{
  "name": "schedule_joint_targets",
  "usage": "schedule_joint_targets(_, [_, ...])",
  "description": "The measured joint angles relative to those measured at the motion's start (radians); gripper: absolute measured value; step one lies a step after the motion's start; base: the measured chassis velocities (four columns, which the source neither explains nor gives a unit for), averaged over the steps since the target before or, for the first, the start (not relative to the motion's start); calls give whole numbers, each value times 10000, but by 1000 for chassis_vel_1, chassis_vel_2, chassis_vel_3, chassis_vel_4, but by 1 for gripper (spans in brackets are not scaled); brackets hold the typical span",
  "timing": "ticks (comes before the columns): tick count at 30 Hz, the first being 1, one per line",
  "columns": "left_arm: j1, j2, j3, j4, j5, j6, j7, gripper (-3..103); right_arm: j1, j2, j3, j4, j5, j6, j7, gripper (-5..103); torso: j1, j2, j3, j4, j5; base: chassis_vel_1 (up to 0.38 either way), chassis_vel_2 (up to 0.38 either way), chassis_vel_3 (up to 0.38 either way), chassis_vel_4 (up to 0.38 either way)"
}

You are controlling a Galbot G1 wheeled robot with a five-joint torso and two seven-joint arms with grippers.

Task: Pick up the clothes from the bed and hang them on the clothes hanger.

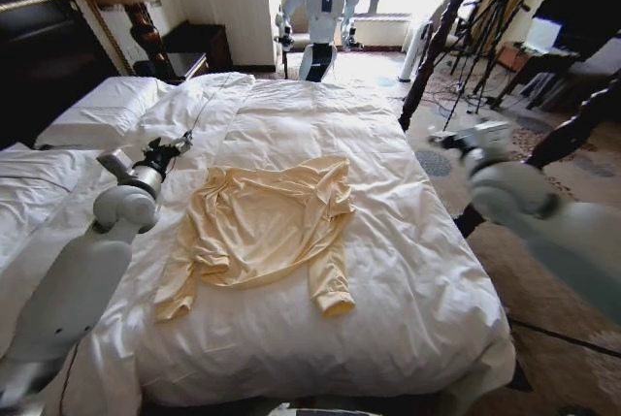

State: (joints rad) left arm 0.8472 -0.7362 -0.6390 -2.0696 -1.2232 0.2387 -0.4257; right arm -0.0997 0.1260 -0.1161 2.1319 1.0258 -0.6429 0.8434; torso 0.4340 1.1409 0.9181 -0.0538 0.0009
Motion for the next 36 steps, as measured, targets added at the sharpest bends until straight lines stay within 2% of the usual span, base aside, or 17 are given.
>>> schedule_joint_targets(1, [89, -34, -59, -238, -5, 16, -65, 100, 513, -389, 8, -12, 132, -308, 47, 100, 0, 0, 0, 7, -13, 0, 0, 0, 0])
schedule_joint_targets(2, [89, -34, -59, -238, -5, 16, -65, 100, 513, -389, 8, -12, 132, -308, 47, 100, 0, 0, 0, 7, -13, 0, 0, 0, 0])
schedule_joint_targets(3, [166, -90, -73, -509, 7, 31, -122, 100, 1051, -776, 47, -182, 260, -604, 95, 100, 3, 0, 0, 6, -32, 0, 0, 0, 0])
schedule_joint_targets(5, [247, -193, -63, -872, 32, 62, -214, 100, 1567, -1338, 81, -798, 386, -856, 43, 100, 7, -1, 2, 2, -24, 0, 0, 0, 0])
schedule_joint_targets(6, [247, -193, -63, -872, 32, 62, -214, 100, 1567, -1338, 81, -798, 386, -856, 43, 100, 7, -1, 2, 2, -24, 0, 0, 0, 0])
schedule_joint_targets(9, [265, -274, 128, -1137, 272, 90, -201, 100, 1885, -2037, 19, -2424, 439, -897, -575, 100, 7, -1, 3, -10, 3, 0, 0, 0, 0])
schedule_joint_targets(13, [106, -317, 370, -1162, 388, 93, -171, 100, 2048, -2443, -71, -3724, 887, -741, -1341, 100, 8, -2, 3, -13, 1, 0, 0, 0, 0])
schedule_joint_targets(14, [58, -338, 483, -1161, 407, 95, -171, 100, 2086, -2563, -89, -4033, 1197, -696, -1624, 100, 7, -3, 3, -10, -14, 0, 0, 0, 0])
schedule_joint_targets(16, [41, -352, 541, -1173, 417, 104, -166, 100, 2095, -2615, -99, -4258, 1446, -643, -1844, 100, 7, -3, 3, -6, -22, 0, 0, 0, 0])
schedule_joint_targets(20, [26, -360, 656, -1287, 420, 196, -78, 100, 2065, -2585, -134, -4805, 1644, -266, -2473, 100, 7, -3, 4, -5, -8, 0, 0, 0, 0])
schedule_joint_targets(22, [-16, -302, 681, -1423, 388, 369, 54, 100, 2042, -2422, -89, -5064, 1636, -133, -2950, 100, 8, -3, 4, -7, -6, 0, 0, 0, 0])
schedule_joint_targets(24, [-46, -274, 700, -1451, 382, 394, 86, 100, 2018, -2302, -36, -5198, 1623, -47, -3069, 100, 7, -3, 4, -7, -11, 0, 0, 0, 0])
schedule_joint_targets(26, [-90, -200, 746, -1495, 367, 441, 118, 100, 1967, -1997, 49, -5572, 1607, 327, -3447, 100, 7, -3, 4, -4, -17, 0, 0, 0, 0])
schedule_joint_targets(29, [-100, -131, 761, -1529, 355, 471, 161, 100, 1951, -1695, 99, -5913, 1632, 634, -3683, 100, 7, -3, 4, -3, -14, 0, 0, 0, 0])
schedule_joint_targets(33, [-102, -19, 749, -1584, 345, 494, 220, 100, 2004, -1326, 206, -6193, 2425, 806, -3817, 100, 8, -4, 5, -4, -8, 0, 0, 0, 0])
schedule_joint_targets(34, [-105, 4, 743, -1593, 340, 495, 222, 100, 2021, -1267, 225, -6222, 2658, 831, -3869, 103, 8, -4, 5, -5, -12, 0, 0, 0, 0])
schedule_joint_targets(36, [-106, 13, 743, -1597, 336, 500, 225, 100, 2032, -1236, 235, -6262, 2768, 871, -3955, 100, 8, -4, 5, -4, -16, 0, 0, 0, 0])
